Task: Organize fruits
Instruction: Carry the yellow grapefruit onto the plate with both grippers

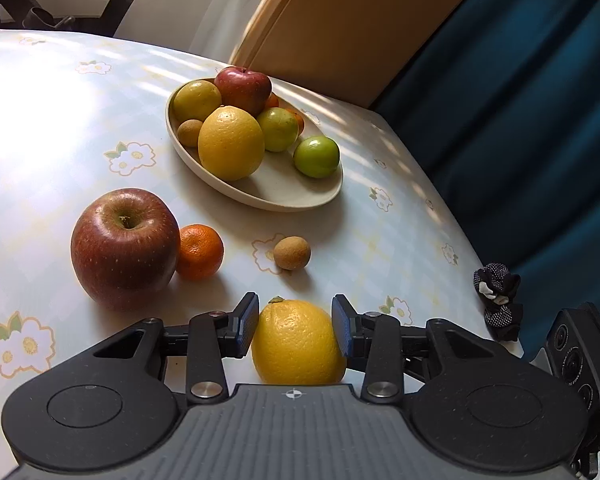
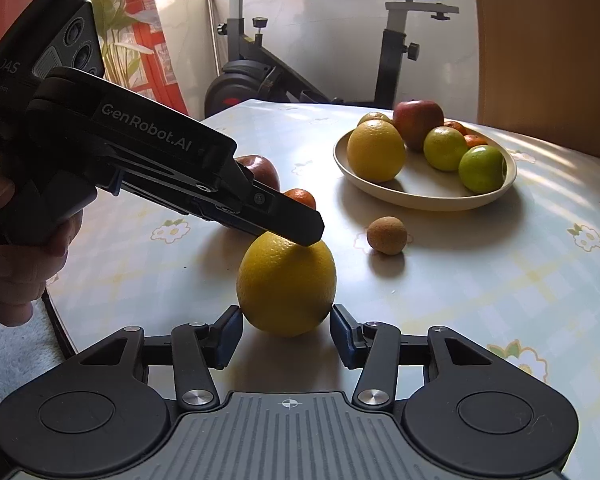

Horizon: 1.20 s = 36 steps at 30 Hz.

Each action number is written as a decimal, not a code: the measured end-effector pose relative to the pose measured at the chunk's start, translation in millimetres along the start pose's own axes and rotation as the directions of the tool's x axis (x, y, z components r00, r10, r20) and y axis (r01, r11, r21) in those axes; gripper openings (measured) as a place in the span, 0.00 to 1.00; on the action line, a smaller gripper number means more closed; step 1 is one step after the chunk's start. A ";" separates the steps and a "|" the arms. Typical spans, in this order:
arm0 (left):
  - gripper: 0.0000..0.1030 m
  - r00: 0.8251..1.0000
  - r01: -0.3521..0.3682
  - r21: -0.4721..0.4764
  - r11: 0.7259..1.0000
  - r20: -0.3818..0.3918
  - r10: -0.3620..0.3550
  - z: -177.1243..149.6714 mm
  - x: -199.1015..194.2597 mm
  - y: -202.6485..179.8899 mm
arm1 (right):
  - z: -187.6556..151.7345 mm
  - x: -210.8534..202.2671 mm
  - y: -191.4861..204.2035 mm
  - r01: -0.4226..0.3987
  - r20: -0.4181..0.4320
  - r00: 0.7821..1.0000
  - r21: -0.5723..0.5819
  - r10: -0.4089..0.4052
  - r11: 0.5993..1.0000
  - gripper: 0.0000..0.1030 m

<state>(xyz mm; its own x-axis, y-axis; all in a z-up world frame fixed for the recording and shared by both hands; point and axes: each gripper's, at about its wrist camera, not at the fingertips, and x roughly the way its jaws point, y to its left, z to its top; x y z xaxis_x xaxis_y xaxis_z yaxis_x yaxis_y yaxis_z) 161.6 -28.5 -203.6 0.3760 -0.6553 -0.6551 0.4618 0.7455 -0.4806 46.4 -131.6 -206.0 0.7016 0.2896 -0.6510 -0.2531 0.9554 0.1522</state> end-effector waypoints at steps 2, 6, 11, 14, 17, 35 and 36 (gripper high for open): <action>0.40 1.000 0.007 0.016 1.000 0.008 -0.007 4.4 -0.8 -4.1 | 2.0 -5.1 -2.2 0.007 0.028 1.000 0.001 -0.007 1.000 0.43; 0.40 0.999 0.016 0.034 0.999 0.037 -0.017 21.1 -1.7 -14.4 | 14.0 -12.8 -12.3 0.018 0.071 0.997 0.011 -0.018 1.000 0.43; 0.40 0.998 0.017 0.046 0.999 0.066 -0.020 44.6 4.0 -21.8 | 36.3 -12.9 -30.6 0.041 0.097 0.994 -0.009 -0.040 0.999 0.43; 0.40 0.997 0.011 0.055 0.998 0.076 -0.016 61.0 9.8 -26.0 | 50.1 -10.3 -43.8 0.055 0.111 0.992 -0.022 -0.052 0.998 0.43; 0.40 0.997 0.000 0.075 0.997 0.073 -0.005 77.1 19.0 -30.1 | 59.3 -3.3 -58.5 0.060 0.117 0.991 -0.025 -0.056 0.998 0.43; 0.41 0.995 -0.100 0.055 0.993 -0.022 0.102 132.3 85.5 -12.8 | 78.5 59.8 -115.4 0.031 0.069 0.997 0.041 -0.033 0.999 0.43; 0.41 0.994 -0.104 0.068 0.992 -0.022 0.105 133.6 86.5 -14.2 | 79.5 62.2 -115.5 0.039 0.063 0.997 0.041 -0.041 0.998 0.43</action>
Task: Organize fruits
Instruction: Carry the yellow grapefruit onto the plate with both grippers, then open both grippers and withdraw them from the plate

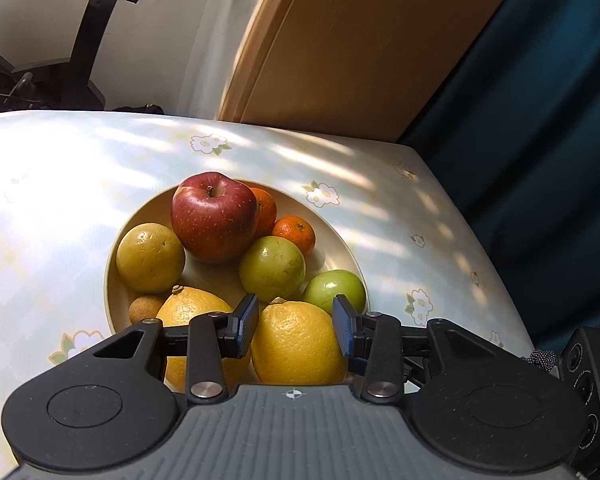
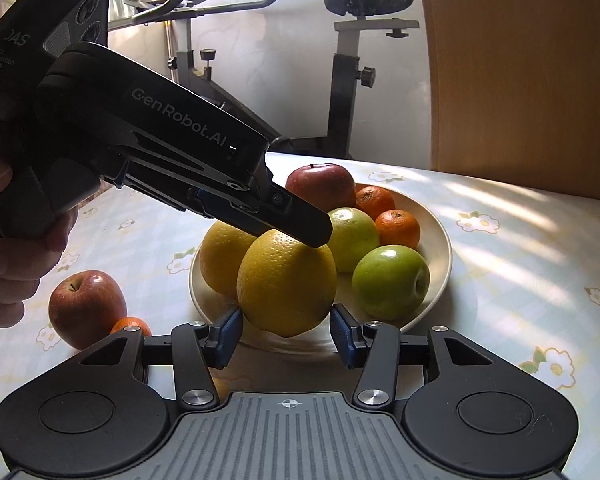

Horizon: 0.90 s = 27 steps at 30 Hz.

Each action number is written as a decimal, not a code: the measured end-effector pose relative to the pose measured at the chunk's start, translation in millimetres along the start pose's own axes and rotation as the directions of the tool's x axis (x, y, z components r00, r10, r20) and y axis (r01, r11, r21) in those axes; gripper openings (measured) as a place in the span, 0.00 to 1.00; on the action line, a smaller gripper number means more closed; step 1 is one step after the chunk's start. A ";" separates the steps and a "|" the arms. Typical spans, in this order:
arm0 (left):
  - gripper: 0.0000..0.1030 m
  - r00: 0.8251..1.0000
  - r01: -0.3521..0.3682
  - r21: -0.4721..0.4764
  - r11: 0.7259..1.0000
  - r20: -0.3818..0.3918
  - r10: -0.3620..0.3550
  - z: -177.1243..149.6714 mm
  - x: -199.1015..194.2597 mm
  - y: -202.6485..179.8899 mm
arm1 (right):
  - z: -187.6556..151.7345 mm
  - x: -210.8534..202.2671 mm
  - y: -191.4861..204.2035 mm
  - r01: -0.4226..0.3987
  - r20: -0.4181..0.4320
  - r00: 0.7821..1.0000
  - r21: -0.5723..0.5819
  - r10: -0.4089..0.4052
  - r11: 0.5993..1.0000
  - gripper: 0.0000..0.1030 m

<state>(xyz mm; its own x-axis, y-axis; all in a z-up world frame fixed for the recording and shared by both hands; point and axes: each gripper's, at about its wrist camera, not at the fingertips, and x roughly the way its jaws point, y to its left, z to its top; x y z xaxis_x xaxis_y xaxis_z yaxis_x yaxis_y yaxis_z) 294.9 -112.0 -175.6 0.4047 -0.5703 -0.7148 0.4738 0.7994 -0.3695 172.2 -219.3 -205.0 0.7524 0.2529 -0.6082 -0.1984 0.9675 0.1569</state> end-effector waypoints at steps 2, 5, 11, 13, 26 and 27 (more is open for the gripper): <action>0.40 1.000 -0.012 0.023 1.000 -0.006 0.012 2.4 1.0 -3.5 | 0.7 4.5 -0.6 0.010 -0.010 1.000 0.008 -0.010 1.000 0.43; 0.40 1.000 0.000 0.010 1.000 -0.013 0.000 4.9 -1.6 -3.6 | 3.6 9.8 -4.7 0.037 -0.013 0.999 0.041 -0.036 0.998 0.44; 0.40 0.998 0.015 0.003 1.000 0.060 -0.016 0.2 -30.7 -4.1 | 5.2 17.0 -2.4 0.069 -0.018 0.998 0.094 -0.067 0.993 0.44; 0.40 0.996 -0.012 0.013 1.000 0.088 0.011 -2.7 -42.2 -3.5 | 3.6 17.0 0.4 0.087 -0.012 0.996 0.105 -0.087 0.991 0.45; 0.41 0.961 -0.191 0.038 0.981 0.210 0.179 -34.6 -105.8 19.3 | -22.2 -31.0 23.9 0.116 0.181 0.974 0.112 -0.135 0.987 0.52; 0.41 0.959 -0.194 0.028 0.981 0.216 0.184 -38.8 -108.6 22.2 | -26.3 -34.7 28.0 0.118 0.196 0.971 0.096 -0.135 0.988 0.52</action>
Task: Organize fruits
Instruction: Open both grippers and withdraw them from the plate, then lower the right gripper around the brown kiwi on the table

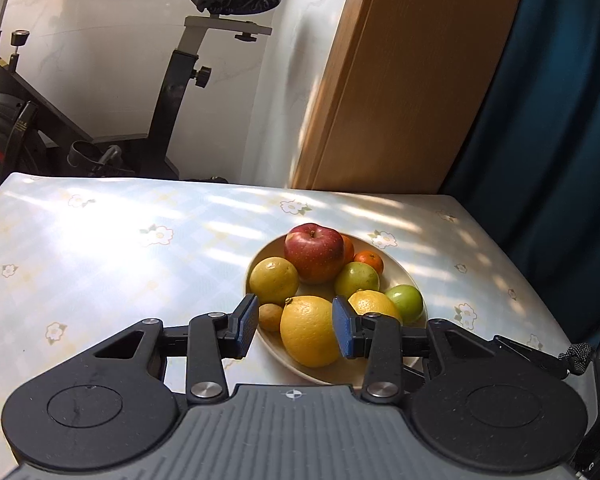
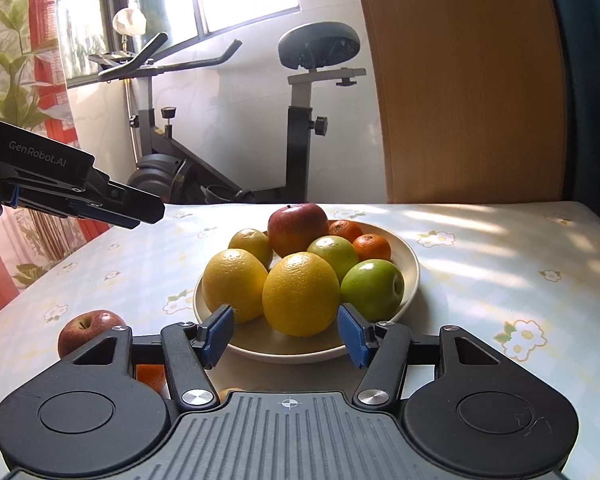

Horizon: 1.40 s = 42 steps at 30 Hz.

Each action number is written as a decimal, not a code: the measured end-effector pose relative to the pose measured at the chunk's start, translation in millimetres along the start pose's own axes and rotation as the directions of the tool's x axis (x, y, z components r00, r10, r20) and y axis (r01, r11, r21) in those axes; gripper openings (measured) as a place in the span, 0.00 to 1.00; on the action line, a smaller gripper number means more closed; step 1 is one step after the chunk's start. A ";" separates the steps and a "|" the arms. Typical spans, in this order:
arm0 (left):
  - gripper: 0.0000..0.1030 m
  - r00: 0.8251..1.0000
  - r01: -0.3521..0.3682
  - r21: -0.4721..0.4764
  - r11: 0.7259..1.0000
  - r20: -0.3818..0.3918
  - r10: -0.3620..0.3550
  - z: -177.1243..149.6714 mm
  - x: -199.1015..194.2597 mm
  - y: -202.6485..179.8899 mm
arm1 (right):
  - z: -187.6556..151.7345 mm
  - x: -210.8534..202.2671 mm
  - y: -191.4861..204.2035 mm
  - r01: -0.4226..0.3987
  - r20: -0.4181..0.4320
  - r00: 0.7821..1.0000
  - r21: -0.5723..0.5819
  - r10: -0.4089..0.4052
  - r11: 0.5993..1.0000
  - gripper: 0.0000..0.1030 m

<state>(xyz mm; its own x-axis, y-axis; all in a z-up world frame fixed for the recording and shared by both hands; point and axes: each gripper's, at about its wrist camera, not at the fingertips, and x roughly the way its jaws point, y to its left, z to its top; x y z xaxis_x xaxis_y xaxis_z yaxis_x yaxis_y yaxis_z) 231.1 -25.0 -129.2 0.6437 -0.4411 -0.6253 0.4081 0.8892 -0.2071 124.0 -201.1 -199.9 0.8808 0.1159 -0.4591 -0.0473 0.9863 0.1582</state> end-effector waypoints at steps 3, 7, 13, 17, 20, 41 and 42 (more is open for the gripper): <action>0.40 1.000 -0.020 -0.014 1.000 0.008 0.020 -9.0 -7.0 4.6 | -9.7 -8.0 10.3 -0.010 0.021 1.000 -0.051 0.011 0.999 0.52; 0.40 0.999 -0.040 -0.026 0.999 0.015 0.040 -18.8 -16.7 6.5 | -21.5 -13.1 20.2 -0.035 0.004 0.999 -0.086 0.035 0.996 0.51; 0.40 0.998 -0.048 -0.060 0.997 0.043 0.051 -36.5 -30.2 0.6 | -28.9 -14.1 32.1 -0.058 -0.023 0.998 -0.142 0.055 0.988 0.49; 0.40 0.995 -0.082 -0.067 0.994 0.055 0.086 -49.1 -34.6 -5.3 | -30.4 -8.2 35.5 -0.055 -0.061 0.997 -0.156 0.046 0.986 0.43; 0.41 0.994 -0.093 -0.065 0.994 0.058 0.097 -51.7 -35.5 -4.5 | -31.2 -2.9 36.7 -0.062 -0.090 0.995 -0.159 0.048 0.985 0.42; 0.40 0.991 -0.128 -0.037 0.991 0.041 0.130 -74.3 -40.1 -16.1 | -32.0 4.4 32.2 -0.058 -0.129 0.991 -0.135 0.040 0.989 0.34; 0.41 0.991 -0.123 -0.032 0.992 0.040 0.124 -74.9 -40.5 -16.1 | -32.1 4.6 31.9 -0.055 -0.130 0.991 -0.135 0.037 0.989 0.34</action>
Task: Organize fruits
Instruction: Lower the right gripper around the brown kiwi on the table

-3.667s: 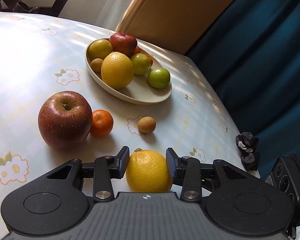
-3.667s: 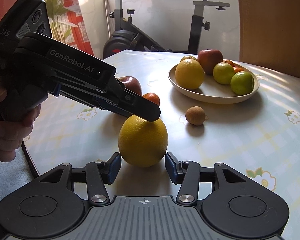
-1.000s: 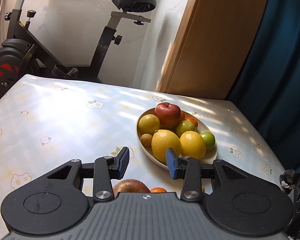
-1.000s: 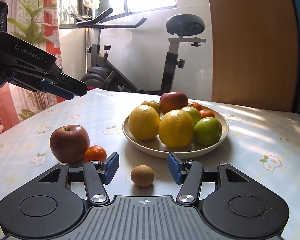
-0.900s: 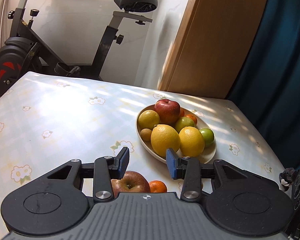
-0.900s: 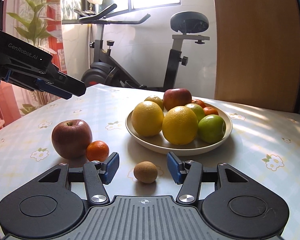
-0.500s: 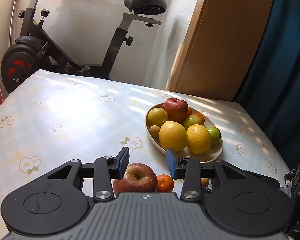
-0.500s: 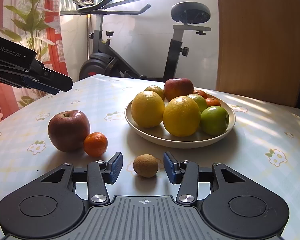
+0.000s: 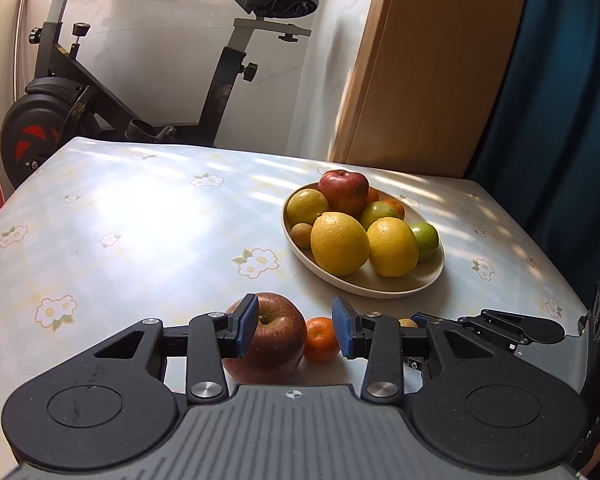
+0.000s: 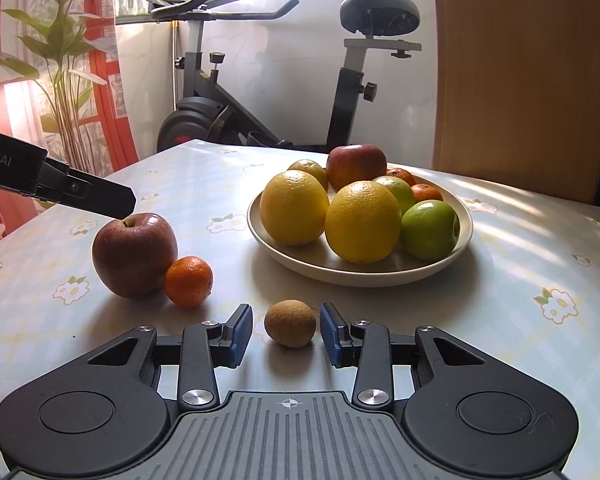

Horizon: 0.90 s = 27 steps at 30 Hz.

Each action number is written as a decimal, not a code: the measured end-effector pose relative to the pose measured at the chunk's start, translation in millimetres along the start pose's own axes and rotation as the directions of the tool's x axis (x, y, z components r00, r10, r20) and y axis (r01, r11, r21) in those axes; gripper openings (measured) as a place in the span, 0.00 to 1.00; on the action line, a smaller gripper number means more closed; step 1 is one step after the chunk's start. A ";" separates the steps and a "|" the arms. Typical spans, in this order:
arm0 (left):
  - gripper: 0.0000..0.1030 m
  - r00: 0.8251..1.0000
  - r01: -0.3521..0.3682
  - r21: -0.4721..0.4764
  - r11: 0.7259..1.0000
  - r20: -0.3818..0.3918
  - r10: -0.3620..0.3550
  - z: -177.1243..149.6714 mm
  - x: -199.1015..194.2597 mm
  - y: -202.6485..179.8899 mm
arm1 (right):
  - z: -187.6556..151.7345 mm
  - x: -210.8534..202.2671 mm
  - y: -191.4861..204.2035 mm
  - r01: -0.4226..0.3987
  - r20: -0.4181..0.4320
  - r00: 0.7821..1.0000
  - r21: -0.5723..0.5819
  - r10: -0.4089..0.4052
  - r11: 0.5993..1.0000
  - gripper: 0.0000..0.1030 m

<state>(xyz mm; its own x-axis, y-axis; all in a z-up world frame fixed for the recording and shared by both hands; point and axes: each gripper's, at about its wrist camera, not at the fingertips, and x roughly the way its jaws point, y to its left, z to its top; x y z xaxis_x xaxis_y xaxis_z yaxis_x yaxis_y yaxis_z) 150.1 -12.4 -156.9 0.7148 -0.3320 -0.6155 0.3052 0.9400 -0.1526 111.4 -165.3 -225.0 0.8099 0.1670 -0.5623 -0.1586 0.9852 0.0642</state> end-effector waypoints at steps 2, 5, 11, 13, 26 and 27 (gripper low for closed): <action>0.40 1.000 0.021 -0.017 1.000 -0.014 -0.022 -0.1 0.6 2.3 | -0.2 0.5 -0.5 0.001 -0.002 1.000 0.002 -0.001 1.000 0.32; 0.40 0.999 0.046 -0.044 0.998 -0.022 -0.047 -0.5 0.2 5.1 | -0.2 1.2 -0.8 -0.003 -0.009 1.000 0.003 0.003 1.000 0.27; 0.40 0.996 0.074 -0.017 0.997 -0.046 -0.075 -6.5 0.6 -11.2 | -0.6 0.0 -1.6 -0.024 -0.002 1.000 0.006 0.024 1.000 0.25; 0.40 0.993 0.097 -0.036 0.995 -0.066 -0.099 -9.0 2.6 -13.6 | -1.0 -2.3 -2.6 -0.023 0.010 1.000 0.012 0.023 1.000 0.25; 0.40 0.981 0.094 -0.069 0.993 -0.165 -0.105 -21.8 25.5 -14.1 | -0.9 -17.4 -10.7 -0.024 0.038 0.999 0.005 0.024 1.000 0.25; 0.40 0.980 0.089 -0.069 0.994 -0.170 -0.100 -22.4 28.6 -15.3 | -0.7 -20.2 -14.1 -0.017 0.042 0.999 0.012 0.017 1.000 0.25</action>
<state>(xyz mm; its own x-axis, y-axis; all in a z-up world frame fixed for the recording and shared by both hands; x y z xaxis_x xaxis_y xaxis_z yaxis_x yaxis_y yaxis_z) 151.7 -34.5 -189.4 0.5632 -0.4058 -0.7199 0.3238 0.9098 -0.2595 96.9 -182.6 -215.2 0.8304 0.1848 -0.5256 -0.1658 0.9826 0.0835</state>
